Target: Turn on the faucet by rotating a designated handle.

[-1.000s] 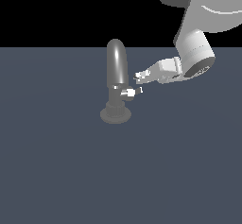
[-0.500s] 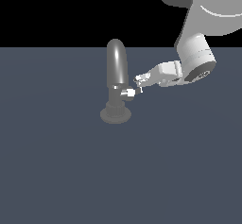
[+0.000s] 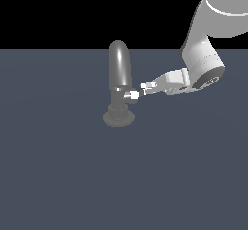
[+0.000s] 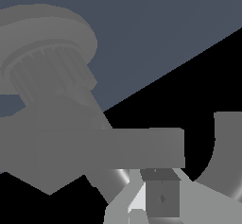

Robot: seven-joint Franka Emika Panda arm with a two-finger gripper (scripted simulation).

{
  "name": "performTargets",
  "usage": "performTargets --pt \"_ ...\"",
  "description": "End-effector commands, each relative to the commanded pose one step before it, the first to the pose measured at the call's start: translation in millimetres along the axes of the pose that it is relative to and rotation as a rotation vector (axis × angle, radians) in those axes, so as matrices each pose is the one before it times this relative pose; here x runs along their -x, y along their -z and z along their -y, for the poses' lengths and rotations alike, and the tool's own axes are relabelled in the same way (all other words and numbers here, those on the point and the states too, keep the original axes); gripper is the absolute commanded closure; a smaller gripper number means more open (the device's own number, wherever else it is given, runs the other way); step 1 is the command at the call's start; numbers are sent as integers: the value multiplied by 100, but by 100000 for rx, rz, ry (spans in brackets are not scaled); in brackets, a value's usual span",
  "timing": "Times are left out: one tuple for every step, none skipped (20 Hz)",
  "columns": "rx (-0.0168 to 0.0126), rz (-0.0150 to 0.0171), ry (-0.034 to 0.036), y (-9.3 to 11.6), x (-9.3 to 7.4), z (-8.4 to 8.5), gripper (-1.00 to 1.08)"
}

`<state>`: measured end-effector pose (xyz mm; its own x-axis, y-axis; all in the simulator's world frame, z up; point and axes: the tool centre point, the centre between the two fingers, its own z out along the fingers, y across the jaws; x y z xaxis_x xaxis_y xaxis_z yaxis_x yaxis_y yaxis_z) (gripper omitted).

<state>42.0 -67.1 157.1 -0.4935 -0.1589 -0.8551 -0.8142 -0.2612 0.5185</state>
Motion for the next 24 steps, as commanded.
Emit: performTargets --pt "2 -3 -35 -11 -878 -266 108" --pt "0 0 0 -7 -348 -104 108" --pt "0 0 0 -7 -355 -106 108" --pt "0 0 0 -7 -361 -107 108" --pt "0 0 0 -7 -369 -109 108" --pt "0 0 0 -6 -376 -110 108" --pt "0 0 0 0 0 0 108" --pt "-433 -984 3187 34 2121 -6 108" --pt "37 90 -276 -7 -672 226 108" --pt "37 90 -276 -6 -664 225 108" --pt "37 90 -276 -6 -655 223 108" --pt "35 85 -260 -6 -639 215 108" --pt "35 88 -268 -5 -634 217 108" --pt "33 83 -252 -5 -617 209 108" --pt "34 86 -260 -4 -612 210 108" --pt "31 81 -243 -4 -594 202 108" --pt "31 81 -243 -3 -584 200 108" --pt "29 78 -235 -3 -570 195 108" --pt "29 78 -235 -2 -559 193 108" --pt "27 75 -225 -1 -542 188 108" --pt "0 0 0 0 0 0 108" --pt "755 -1995 7346 43 5001 -875 108" --pt "-25 69 -248 -4 -236 212 108" --pt "-25 68 -248 -3 -234 210 108"
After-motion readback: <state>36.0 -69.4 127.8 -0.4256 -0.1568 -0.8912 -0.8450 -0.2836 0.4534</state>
